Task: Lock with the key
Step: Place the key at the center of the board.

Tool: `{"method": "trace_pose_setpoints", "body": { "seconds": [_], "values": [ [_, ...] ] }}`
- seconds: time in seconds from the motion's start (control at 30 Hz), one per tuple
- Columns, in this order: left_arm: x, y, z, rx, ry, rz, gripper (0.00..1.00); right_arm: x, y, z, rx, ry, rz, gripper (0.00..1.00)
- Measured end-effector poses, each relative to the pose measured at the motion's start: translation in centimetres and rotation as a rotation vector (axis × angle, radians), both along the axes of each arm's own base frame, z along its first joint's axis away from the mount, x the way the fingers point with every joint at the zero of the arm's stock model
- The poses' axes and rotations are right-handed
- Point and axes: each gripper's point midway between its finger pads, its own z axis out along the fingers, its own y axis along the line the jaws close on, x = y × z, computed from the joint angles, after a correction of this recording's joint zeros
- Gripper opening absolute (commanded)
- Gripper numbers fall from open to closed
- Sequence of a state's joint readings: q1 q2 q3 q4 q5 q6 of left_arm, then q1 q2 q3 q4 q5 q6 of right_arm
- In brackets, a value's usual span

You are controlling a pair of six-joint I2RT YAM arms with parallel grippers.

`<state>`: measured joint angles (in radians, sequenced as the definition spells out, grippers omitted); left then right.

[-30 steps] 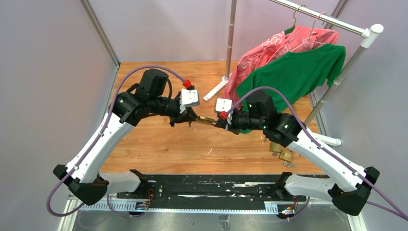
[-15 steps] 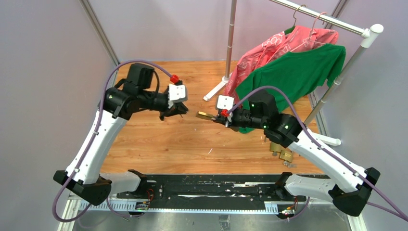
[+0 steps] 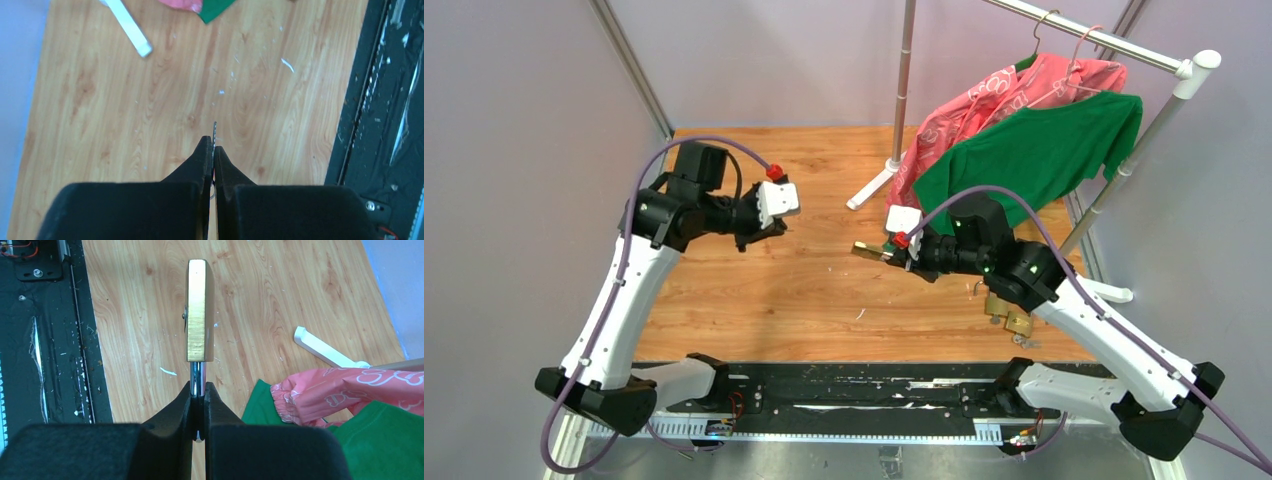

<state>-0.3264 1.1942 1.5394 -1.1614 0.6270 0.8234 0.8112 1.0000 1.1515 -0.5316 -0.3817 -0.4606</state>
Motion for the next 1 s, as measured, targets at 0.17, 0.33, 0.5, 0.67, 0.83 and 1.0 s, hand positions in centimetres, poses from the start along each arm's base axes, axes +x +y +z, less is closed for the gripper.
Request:
{"method": "trace_pose_setpoints", "body": {
  "seconds": [0.17,0.33,0.5,0.67,0.83,1.0],
  "values": [
    [-0.4,1.5,-6.7,0.108,0.039,0.004,0.0,-0.1,0.5,-0.5,-0.004,0.02,0.017,0.0],
    [-0.5,3.3,-15.7,0.26,0.148,-0.005,0.02,-0.1,1.1,-0.9,0.0,0.05,0.034,0.0],
    [0.4,2.3,-16.7,0.251,0.073,-0.107,0.41,-0.2,1.2,-0.9,0.004,0.059,0.038,0.0],
    [0.7,2.3,-18.6,0.29,0.018,-0.208,0.65,-0.3,1.3,-0.8,0.011,0.06,0.042,0.0],
    [0.7,2.3,-19.0,0.301,0.02,-0.233,0.61,-0.3,1.3,-0.8,0.011,0.06,0.041,0.0],
    [-0.3,0.0,-14.1,0.167,-0.043,-0.334,0.67,-0.3,1.3,-0.9,0.011,0.06,0.041,0.0]
  ]
}}
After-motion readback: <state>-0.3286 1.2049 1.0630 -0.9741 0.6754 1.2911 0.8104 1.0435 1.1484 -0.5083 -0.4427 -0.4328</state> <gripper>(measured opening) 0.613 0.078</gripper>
